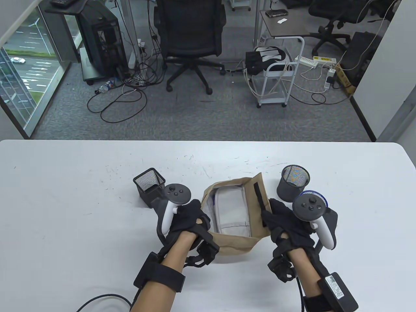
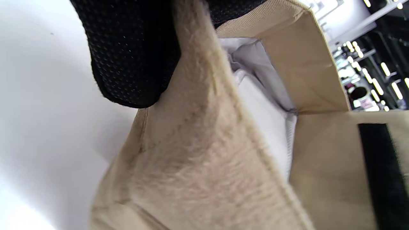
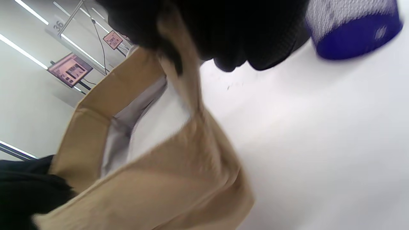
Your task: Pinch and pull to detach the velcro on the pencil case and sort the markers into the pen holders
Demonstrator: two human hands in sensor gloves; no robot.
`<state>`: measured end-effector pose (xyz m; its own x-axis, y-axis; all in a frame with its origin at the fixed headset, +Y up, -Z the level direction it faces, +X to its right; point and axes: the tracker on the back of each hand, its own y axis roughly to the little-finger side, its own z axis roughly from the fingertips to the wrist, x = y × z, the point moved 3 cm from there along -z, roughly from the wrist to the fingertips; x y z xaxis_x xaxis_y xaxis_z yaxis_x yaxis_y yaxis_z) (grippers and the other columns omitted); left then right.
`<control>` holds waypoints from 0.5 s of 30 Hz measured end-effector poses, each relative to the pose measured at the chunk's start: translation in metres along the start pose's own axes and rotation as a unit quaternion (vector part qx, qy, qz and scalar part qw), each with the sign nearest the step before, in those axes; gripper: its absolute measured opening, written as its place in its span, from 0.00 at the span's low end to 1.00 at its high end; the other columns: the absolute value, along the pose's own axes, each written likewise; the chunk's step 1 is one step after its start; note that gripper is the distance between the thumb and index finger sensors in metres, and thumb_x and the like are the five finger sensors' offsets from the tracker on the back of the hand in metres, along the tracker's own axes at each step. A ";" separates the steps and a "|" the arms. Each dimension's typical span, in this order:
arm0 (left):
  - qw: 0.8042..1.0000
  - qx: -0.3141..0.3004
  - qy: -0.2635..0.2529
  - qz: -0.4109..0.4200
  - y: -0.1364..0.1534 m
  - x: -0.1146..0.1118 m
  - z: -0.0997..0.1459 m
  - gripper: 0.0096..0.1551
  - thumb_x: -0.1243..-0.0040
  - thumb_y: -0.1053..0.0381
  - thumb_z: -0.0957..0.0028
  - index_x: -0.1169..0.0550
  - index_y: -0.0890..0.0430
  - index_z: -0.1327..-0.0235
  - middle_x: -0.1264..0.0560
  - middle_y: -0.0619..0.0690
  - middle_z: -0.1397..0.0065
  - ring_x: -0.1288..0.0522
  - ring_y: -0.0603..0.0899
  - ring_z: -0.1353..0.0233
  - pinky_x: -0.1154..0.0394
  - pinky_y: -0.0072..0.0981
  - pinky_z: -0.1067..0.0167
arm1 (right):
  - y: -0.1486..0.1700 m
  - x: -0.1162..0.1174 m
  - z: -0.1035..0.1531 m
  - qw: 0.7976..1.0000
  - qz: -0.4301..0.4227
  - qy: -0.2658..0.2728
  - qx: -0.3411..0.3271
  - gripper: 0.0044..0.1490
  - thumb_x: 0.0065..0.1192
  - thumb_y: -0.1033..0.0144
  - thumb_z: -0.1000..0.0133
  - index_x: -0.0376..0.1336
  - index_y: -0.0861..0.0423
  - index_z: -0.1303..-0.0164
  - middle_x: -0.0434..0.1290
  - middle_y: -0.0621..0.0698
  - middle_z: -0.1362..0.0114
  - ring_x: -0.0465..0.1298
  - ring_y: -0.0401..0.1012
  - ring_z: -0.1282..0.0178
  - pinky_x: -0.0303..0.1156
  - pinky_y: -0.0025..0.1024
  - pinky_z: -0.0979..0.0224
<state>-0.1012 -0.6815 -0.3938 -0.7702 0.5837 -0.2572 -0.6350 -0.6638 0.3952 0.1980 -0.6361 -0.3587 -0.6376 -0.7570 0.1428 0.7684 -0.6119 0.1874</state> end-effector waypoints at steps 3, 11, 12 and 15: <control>1.000 -0.006 -0.006 0.001 0.000 -0.002 0.001 0.37 0.42 0.64 0.44 0.35 0.64 0.19 0.28 0.70 0.23 0.18 0.73 0.35 0.09 0.42 0.56 | -0.031 -0.016 0.018 0.993 0.069 0.092 -0.028 0.44 0.74 0.54 0.47 0.61 0.57 0.23 0.72 0.61 0.23 0.76 0.59 0.29 0.75 0.55 0.39; 1.000 -0.025 -0.006 0.002 0.000 -0.021 0.011 0.38 0.43 0.64 0.44 0.36 0.65 0.18 0.29 0.71 0.22 0.19 0.73 0.34 0.09 0.44 0.56 | -0.090 0.038 -0.004 0.988 0.151 -0.033 -0.014 0.44 0.74 0.49 0.48 0.64 0.59 0.26 0.75 0.62 0.26 0.78 0.58 0.33 0.76 0.52 0.41; 1.000 -0.030 -0.005 0.007 0.001 -0.023 0.013 0.38 0.43 0.64 0.44 0.36 0.65 0.18 0.30 0.71 0.23 0.19 0.73 0.34 0.09 0.44 0.56 | -0.090 0.051 -0.014 0.985 0.153 -0.072 0.008 0.45 0.74 0.49 0.48 0.63 0.59 0.25 0.74 0.62 0.26 0.78 0.58 0.33 0.76 0.52 0.41; 0.999 -0.036 0.004 0.017 0.004 -0.028 0.018 0.38 0.43 0.64 0.44 0.37 0.65 0.18 0.30 0.71 0.22 0.19 0.73 0.34 0.09 0.45 0.56 | -0.087 0.073 -0.033 0.979 0.168 -0.107 0.038 0.47 0.73 0.48 0.49 0.62 0.61 0.25 0.73 0.64 0.25 0.77 0.60 0.31 0.75 0.54 0.40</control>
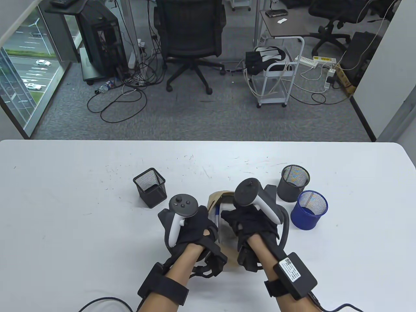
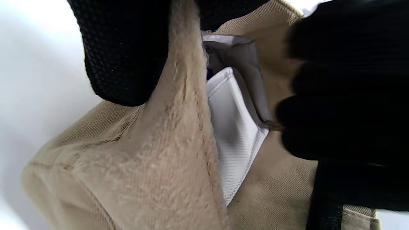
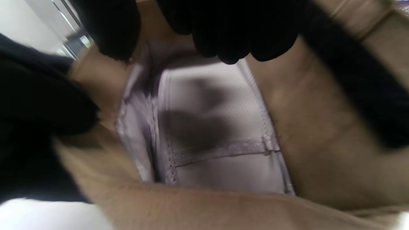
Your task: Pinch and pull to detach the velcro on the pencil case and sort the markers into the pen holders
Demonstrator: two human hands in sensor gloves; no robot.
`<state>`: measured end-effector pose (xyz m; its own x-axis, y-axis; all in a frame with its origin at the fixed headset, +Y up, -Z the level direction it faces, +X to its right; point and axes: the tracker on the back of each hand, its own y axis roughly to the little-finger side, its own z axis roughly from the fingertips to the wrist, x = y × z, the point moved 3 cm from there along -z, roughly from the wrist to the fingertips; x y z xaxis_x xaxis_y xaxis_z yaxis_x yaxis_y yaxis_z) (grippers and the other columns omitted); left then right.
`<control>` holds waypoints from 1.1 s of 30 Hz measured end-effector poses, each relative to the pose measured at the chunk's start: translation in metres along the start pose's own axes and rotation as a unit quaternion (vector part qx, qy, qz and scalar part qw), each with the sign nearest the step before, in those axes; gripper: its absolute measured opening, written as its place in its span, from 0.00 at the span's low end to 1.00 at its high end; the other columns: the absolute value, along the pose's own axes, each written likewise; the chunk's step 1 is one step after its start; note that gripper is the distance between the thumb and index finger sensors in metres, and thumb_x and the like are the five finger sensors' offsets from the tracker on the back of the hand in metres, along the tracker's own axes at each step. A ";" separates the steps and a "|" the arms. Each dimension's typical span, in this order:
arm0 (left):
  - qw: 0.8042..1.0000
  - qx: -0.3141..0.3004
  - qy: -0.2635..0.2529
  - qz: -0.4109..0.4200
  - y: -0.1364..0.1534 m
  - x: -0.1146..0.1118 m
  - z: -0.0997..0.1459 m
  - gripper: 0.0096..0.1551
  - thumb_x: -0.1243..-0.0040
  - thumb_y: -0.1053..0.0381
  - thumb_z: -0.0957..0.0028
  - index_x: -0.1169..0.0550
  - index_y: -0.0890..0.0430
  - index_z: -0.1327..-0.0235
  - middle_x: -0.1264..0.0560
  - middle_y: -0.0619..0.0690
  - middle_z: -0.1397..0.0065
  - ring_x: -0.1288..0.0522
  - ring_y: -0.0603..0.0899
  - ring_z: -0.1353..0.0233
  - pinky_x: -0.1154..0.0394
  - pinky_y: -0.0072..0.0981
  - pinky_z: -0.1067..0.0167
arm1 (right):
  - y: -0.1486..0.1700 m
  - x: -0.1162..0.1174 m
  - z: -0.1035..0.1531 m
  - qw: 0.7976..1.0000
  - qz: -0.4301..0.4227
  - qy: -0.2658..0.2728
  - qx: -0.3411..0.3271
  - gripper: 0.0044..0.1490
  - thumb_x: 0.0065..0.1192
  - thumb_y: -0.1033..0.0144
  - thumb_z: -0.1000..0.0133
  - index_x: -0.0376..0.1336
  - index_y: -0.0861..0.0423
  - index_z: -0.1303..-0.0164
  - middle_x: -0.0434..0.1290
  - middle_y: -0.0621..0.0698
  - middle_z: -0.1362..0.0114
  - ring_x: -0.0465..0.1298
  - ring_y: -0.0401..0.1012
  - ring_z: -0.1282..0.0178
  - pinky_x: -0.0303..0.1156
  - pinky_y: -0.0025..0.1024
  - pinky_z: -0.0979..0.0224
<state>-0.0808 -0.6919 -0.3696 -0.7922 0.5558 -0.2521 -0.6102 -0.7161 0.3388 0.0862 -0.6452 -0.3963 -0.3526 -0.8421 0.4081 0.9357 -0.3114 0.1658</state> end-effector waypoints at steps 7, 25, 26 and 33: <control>0.999 -0.011 0.012 0.049 0.006 -0.002 0.008 0.38 0.43 0.64 0.44 0.36 0.65 0.18 0.30 0.72 0.23 0.19 0.74 0.35 0.09 0.44 0.56 | -0.009 0.033 -0.026 0.994 0.103 -0.007 0.039 0.64 0.72 0.38 0.54 0.53 0.66 0.19 0.60 0.71 0.16 0.66 0.67 0.22 0.69 0.62 0.34; 0.989 0.003 -0.038 0.140 0.026 0.030 0.003 0.38 0.44 0.63 0.43 0.39 0.65 0.18 0.32 0.71 0.22 0.20 0.73 0.33 0.09 0.42 0.55 | 0.032 -0.022 0.023 0.987 0.069 0.140 0.042 0.64 0.74 0.49 0.49 0.44 0.67 0.17 0.56 0.73 0.17 0.73 0.63 0.27 0.73 0.55 0.35; 0.989 -0.002 -0.041 0.140 0.026 0.031 0.002 0.38 0.44 0.63 0.43 0.39 0.65 0.18 0.32 0.71 0.22 0.20 0.73 0.33 0.09 0.43 0.55 | 0.042 -0.023 0.018 0.994 0.027 0.095 0.039 0.62 0.74 0.50 0.49 0.45 0.67 0.18 0.61 0.71 0.19 0.78 0.59 0.33 0.76 0.51 0.39; 0.990 -0.013 -0.010 0.138 0.036 0.028 -0.008 0.38 0.43 0.63 0.44 0.37 0.65 0.18 0.31 0.72 0.22 0.20 0.73 0.34 0.09 0.44 0.56 | 0.087 -0.031 0.002 0.997 -0.042 0.058 0.041 0.36 0.73 0.66 0.46 0.65 0.63 0.29 0.83 0.59 0.39 0.87 0.48 0.55 0.81 0.40 0.55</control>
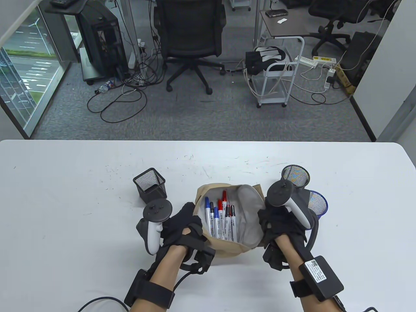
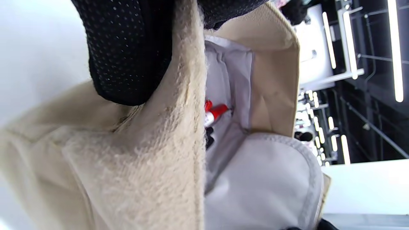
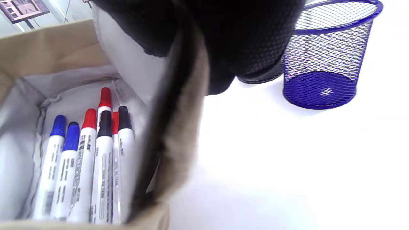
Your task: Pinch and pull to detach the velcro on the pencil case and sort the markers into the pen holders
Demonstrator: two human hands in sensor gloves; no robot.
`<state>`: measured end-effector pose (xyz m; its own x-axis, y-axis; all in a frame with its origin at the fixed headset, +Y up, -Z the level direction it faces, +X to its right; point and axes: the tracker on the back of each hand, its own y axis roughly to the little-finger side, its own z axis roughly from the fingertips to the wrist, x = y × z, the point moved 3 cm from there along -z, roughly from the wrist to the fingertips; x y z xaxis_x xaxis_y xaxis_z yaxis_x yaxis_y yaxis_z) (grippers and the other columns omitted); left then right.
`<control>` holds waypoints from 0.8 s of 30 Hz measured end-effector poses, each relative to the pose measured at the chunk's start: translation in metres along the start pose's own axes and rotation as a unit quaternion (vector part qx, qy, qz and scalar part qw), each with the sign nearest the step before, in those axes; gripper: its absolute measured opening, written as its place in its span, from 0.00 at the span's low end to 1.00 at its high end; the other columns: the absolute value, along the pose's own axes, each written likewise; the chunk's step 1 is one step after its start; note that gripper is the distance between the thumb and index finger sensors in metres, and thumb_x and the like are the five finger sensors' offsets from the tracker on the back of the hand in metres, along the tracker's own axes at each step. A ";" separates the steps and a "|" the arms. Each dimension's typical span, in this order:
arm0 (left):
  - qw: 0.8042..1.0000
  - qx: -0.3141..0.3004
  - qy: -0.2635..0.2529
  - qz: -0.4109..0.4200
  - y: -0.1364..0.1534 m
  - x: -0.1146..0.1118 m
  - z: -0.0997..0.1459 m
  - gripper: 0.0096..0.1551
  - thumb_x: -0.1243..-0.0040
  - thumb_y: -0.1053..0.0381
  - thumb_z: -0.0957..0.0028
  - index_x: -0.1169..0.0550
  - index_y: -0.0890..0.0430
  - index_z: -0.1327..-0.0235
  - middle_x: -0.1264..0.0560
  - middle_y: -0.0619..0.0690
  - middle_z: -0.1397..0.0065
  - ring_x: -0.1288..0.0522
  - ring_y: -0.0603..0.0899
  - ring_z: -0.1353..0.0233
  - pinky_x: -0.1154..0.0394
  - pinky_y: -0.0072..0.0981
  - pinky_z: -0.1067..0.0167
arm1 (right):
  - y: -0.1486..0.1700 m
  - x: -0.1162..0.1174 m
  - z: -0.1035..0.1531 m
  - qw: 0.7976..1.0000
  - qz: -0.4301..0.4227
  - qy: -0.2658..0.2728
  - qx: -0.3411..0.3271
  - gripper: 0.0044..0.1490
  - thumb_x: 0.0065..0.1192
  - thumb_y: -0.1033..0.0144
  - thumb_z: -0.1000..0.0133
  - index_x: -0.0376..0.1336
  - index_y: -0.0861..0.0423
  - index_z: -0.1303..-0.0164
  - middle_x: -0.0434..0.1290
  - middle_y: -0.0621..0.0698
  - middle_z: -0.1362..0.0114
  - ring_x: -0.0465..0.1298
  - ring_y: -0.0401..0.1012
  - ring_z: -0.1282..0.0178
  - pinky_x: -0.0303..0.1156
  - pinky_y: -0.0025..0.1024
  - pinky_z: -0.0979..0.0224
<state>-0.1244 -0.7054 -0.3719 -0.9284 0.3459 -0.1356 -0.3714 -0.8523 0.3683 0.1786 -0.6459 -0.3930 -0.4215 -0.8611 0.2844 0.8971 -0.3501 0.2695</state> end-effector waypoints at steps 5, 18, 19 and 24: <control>0.999 0.023 0.030 -0.038 0.017 -0.007 -0.012 0.37 0.43 0.63 0.44 0.36 0.65 0.18 0.30 0.71 0.22 0.20 0.74 0.34 0.09 0.44 0.55 | 0.018 0.004 -0.015 0.999 0.003 -0.023 0.022 0.35 0.74 0.69 0.48 0.66 0.62 0.30 0.83 0.60 0.39 0.87 0.49 0.56 0.81 0.40 0.55; 0.996 0.027 0.035 -0.071 0.035 -0.022 -0.023 0.37 0.42 0.55 0.41 0.35 0.64 0.18 0.29 0.71 0.22 0.20 0.72 0.33 0.10 0.42 0.54 | 0.016 0.024 -0.032 0.998 0.007 -0.054 0.018 0.38 0.76 0.65 0.48 0.64 0.61 0.28 0.81 0.60 0.36 0.86 0.50 0.51 0.80 0.42 0.51; 0.997 0.023 0.032 -0.069 0.036 -0.023 -0.022 0.38 0.42 0.53 0.40 0.35 0.64 0.18 0.29 0.71 0.23 0.19 0.72 0.33 0.10 0.42 0.54 | 0.014 0.023 -0.031 0.999 0.003 -0.053 0.013 0.40 0.76 0.64 0.49 0.64 0.61 0.27 0.80 0.60 0.34 0.85 0.51 0.50 0.80 0.43 0.50; 0.999 -0.005 0.012 -0.041 0.040 -0.029 -0.016 0.38 0.42 0.52 0.40 0.35 0.64 0.18 0.29 0.71 0.23 0.19 0.71 0.34 0.10 0.41 0.55 | -0.002 0.008 -0.011 1.000 0.010 -0.018 -0.012 0.44 0.78 0.59 0.50 0.62 0.60 0.25 0.76 0.62 0.29 0.83 0.53 0.43 0.78 0.47 0.47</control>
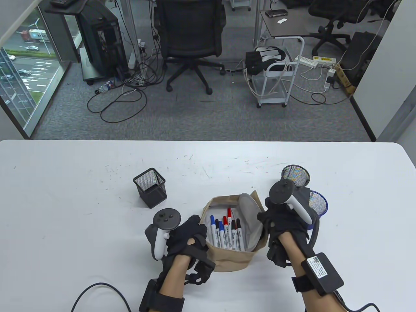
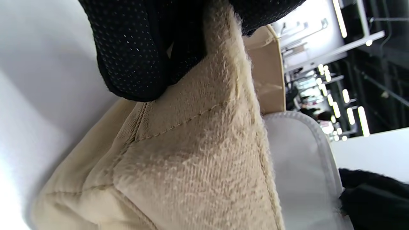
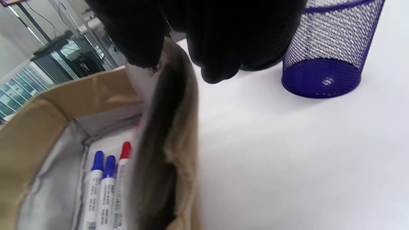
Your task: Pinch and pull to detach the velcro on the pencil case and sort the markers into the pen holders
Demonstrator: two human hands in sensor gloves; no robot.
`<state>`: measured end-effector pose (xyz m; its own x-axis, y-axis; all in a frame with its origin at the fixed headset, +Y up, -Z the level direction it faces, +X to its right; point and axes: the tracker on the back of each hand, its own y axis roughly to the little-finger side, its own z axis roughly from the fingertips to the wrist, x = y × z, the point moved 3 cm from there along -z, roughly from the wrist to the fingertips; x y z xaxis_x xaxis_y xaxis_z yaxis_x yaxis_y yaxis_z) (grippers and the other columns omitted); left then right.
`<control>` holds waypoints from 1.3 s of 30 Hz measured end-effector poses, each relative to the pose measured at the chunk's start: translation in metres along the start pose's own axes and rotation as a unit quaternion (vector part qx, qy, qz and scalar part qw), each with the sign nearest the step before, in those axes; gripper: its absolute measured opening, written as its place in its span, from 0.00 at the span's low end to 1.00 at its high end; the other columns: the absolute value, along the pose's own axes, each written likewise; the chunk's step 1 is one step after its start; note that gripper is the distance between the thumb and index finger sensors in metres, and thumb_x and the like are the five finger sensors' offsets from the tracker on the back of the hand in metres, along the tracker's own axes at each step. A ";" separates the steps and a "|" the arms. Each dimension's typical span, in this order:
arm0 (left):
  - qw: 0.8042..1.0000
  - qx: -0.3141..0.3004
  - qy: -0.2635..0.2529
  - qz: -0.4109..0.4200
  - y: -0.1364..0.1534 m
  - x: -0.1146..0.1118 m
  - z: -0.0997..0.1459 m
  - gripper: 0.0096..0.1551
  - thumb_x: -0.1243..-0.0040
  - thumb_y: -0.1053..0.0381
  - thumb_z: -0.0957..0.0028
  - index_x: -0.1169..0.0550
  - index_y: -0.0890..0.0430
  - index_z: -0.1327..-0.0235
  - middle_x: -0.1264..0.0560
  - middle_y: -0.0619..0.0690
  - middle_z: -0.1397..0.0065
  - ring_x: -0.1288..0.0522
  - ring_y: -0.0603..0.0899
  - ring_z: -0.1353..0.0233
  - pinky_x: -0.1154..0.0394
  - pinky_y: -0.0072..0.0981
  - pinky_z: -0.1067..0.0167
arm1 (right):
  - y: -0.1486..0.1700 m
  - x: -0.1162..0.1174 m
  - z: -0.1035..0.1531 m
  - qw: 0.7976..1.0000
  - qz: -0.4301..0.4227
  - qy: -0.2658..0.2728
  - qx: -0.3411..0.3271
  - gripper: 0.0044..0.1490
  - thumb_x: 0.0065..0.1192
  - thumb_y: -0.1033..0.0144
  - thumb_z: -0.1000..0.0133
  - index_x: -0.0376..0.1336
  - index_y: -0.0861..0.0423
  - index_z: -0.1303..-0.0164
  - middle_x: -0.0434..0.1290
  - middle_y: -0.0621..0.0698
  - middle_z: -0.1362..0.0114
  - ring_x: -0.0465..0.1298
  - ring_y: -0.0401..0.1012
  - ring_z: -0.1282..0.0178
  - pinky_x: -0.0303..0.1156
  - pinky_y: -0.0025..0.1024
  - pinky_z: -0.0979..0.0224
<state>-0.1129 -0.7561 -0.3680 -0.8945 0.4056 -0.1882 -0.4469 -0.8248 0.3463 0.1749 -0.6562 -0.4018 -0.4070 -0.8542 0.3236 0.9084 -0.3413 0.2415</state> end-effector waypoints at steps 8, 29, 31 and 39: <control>0.999 -0.032 -0.007 0.040 0.012 -0.006 0.002 0.39 0.42 0.47 0.39 0.35 0.63 0.18 0.28 0.70 0.23 0.18 0.69 0.34 0.10 0.39 0.54 | -0.073 -0.001 0.038 0.992 0.053 0.077 -0.078 0.40 0.77 0.57 0.49 0.65 0.60 0.28 0.79 0.59 0.32 0.85 0.51 0.48 0.79 0.43 0.49; 0.996 -0.038 0.006 0.081 0.024 -0.009 0.001 0.39 0.42 0.47 0.39 0.35 0.63 0.18 0.28 0.70 0.23 0.18 0.70 0.34 0.11 0.40 0.54 | -0.087 0.108 -0.070 0.970 0.215 -0.092 0.064 0.38 0.80 0.57 0.53 0.71 0.62 0.35 0.85 0.57 0.44 0.86 0.42 0.65 0.81 0.35 0.60; 0.996 -0.039 0.008 0.082 0.024 -0.009 0.001 0.39 0.42 0.47 0.39 0.35 0.63 0.18 0.28 0.70 0.23 0.19 0.70 0.34 0.11 0.40 0.53 | -0.088 0.099 -0.065 0.977 0.181 -0.101 0.050 0.38 0.80 0.58 0.53 0.70 0.61 0.35 0.84 0.57 0.44 0.86 0.42 0.65 0.81 0.35 0.59; 0.996 -0.040 0.011 0.083 0.023 -0.009 0.001 0.40 0.42 0.47 0.39 0.35 0.63 0.18 0.28 0.70 0.23 0.19 0.70 0.33 0.11 0.40 0.53 | -0.098 -0.003 0.006 0.995 -0.031 0.025 -0.090 0.33 0.79 0.58 0.51 0.70 0.57 0.37 0.83 0.56 0.41 0.86 0.45 0.58 0.80 0.37 0.55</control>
<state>-0.1152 -0.7784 -0.3573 -0.9550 0.2529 -0.1547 -0.2892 -0.9092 0.2995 0.0864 -0.6181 -0.4213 -0.4623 -0.8459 0.2659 0.8855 -0.4558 0.0899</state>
